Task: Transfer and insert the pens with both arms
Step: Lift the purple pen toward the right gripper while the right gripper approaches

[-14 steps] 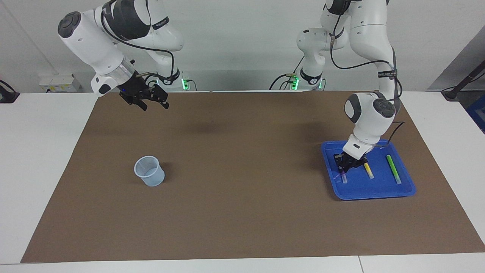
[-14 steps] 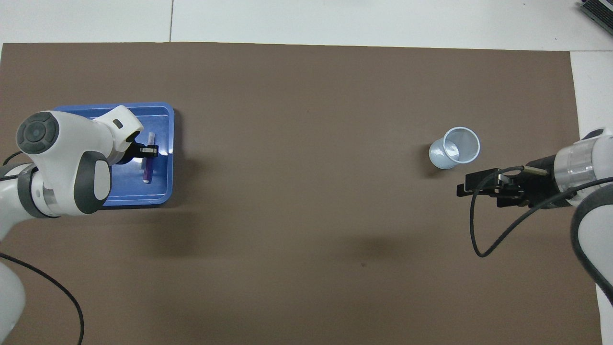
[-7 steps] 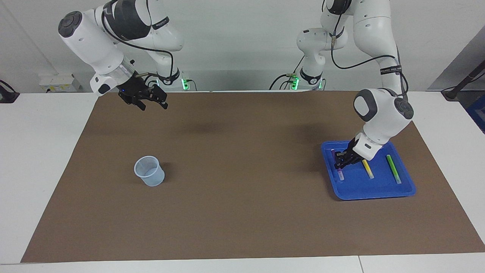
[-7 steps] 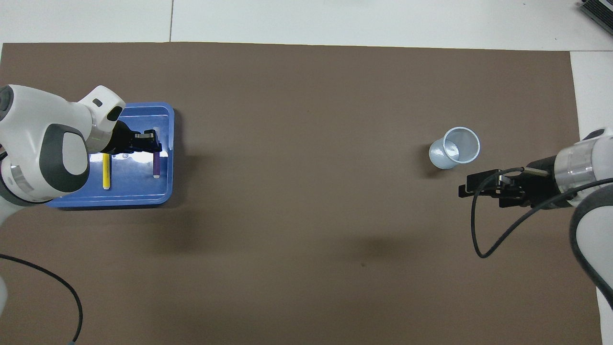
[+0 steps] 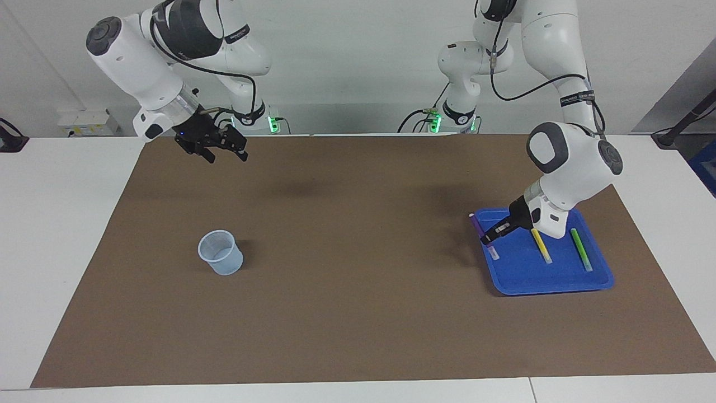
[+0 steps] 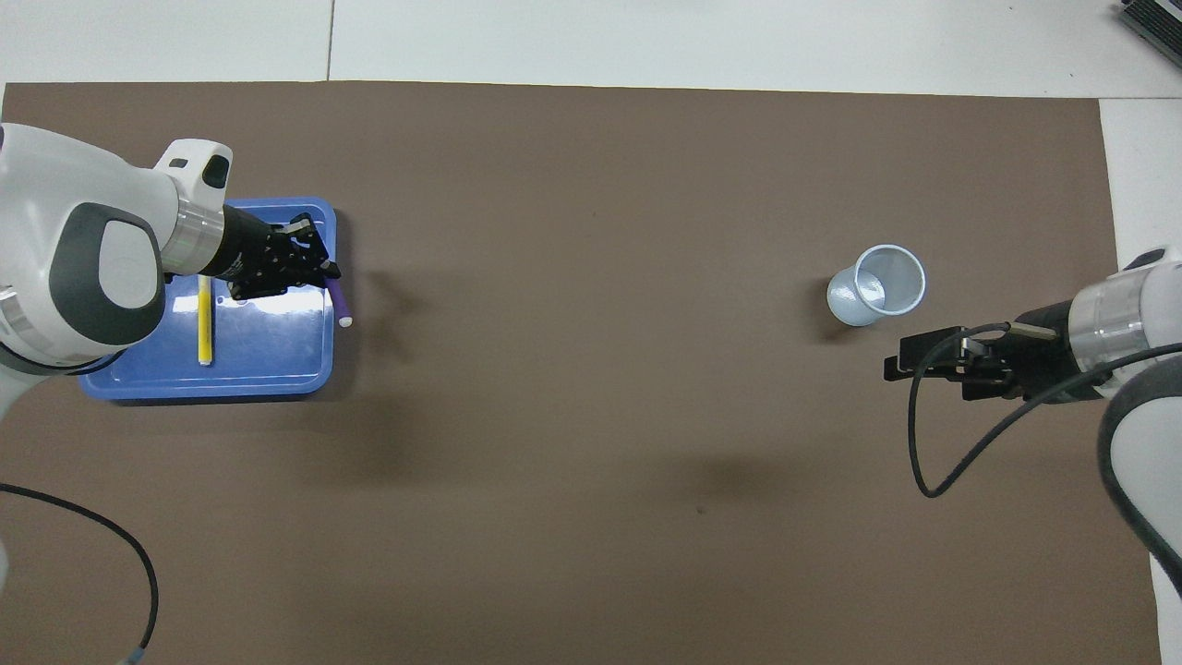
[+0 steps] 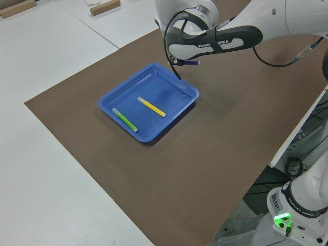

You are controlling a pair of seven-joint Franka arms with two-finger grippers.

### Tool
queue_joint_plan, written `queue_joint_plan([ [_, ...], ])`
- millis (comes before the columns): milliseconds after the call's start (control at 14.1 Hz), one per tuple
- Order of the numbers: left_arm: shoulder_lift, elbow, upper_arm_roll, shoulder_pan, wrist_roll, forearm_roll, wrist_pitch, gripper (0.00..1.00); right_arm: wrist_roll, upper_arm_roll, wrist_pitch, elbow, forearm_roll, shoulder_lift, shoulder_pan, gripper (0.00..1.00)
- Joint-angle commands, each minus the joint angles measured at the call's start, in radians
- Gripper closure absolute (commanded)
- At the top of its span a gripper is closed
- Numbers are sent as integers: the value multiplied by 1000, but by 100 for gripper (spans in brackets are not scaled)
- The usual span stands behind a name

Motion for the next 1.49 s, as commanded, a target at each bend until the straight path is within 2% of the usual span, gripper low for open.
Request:
queue_joint_plan([
  [0,2,21,9,-62,-294,-17,-17,100,4,7,30,-27,-10,-22,28,0],
  [142,-1,23,11,-108,-496,-17,-10,100,114,7,82,-27,-3,-19,114,0],
  [355,-13,21,9,-140,-628,-34,5,100,293,8,240,-23,26,-1,232,0],
  [568,-15,21,8,-175,-708,-149,43,100,385,8,354,-25,113,36,270,0],
  [923,-15,20,6,-287,-895,-163,151,100,651,8,581,-27,124,119,387,0],
  [1278,-13,18,1,-361,-997,-261,230,100,807,8,803,-27,130,220,493,0],
  [1420,-13,12,1,-387,-1012,-265,262,100,818,7,886,-27,130,261,520,0],
])
